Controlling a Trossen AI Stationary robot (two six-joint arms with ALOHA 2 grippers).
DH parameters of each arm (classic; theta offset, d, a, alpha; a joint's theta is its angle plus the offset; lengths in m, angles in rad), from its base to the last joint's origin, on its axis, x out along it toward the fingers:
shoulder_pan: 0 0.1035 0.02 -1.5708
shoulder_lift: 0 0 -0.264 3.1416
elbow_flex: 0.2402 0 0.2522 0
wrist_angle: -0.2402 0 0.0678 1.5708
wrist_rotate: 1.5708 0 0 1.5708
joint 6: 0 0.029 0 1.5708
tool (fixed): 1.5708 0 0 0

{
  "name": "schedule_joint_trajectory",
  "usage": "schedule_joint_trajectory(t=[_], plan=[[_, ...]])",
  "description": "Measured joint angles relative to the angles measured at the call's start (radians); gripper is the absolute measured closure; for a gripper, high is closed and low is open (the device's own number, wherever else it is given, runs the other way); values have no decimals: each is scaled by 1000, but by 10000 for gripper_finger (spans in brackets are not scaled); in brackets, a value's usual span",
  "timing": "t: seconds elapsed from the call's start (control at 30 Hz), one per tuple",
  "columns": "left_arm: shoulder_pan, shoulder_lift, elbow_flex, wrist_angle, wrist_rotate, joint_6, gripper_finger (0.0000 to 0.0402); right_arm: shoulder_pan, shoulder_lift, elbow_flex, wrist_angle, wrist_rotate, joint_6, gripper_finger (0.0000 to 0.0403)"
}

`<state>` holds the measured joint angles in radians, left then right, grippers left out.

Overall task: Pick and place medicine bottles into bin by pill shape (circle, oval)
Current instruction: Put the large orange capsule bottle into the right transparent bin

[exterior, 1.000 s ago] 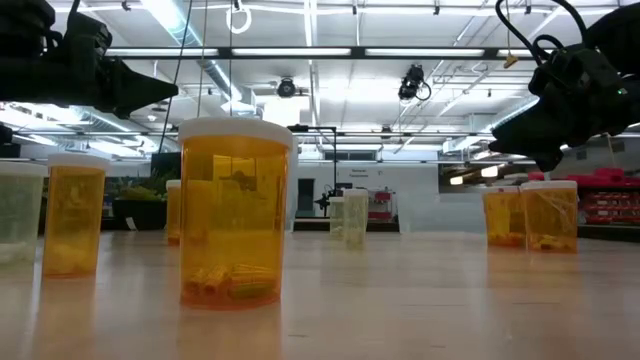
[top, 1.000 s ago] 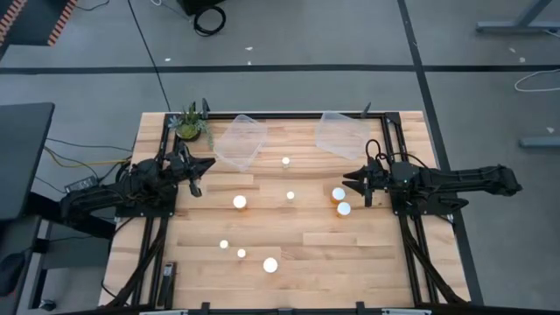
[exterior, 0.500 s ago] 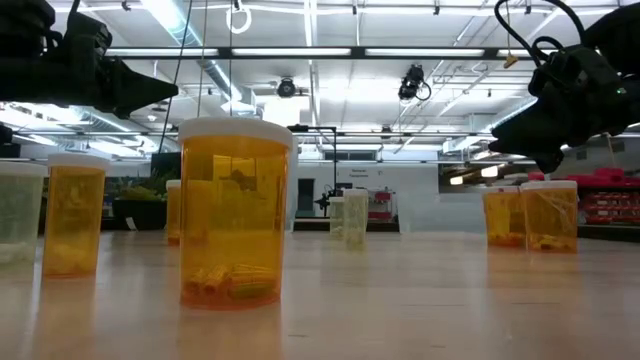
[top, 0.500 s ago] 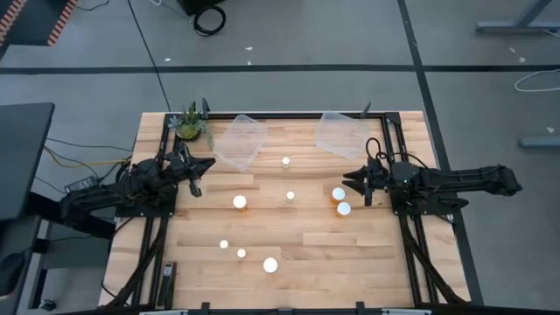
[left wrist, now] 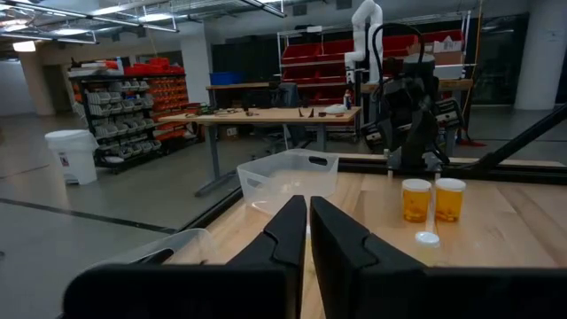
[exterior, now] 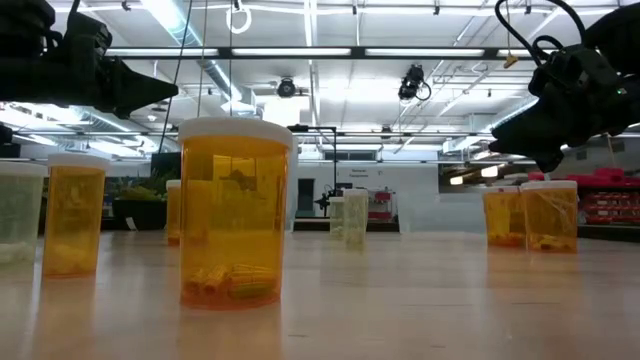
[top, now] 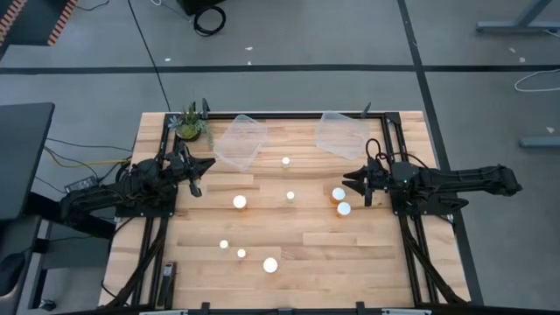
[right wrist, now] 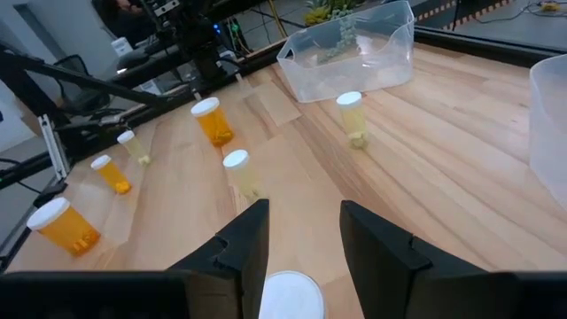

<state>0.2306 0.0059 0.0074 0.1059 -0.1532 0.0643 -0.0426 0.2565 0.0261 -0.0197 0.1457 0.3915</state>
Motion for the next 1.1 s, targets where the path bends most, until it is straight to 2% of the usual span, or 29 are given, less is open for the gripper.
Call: schedule_joint_trajectory(t=[0.3,0.6,0.9,1.1], plan=[[0,0,0,0,0,0,369,0,0,55,-85,-2,-59,256],[0,0,0,0,0,0,373,0,20,138,-162,-4,-14,256],[0,0,0,0,0,0,369,0,200,236,-190,-4,2,256],[0,0,0,0,0,0,376,0,370,348,-304,-8,-10,256]])
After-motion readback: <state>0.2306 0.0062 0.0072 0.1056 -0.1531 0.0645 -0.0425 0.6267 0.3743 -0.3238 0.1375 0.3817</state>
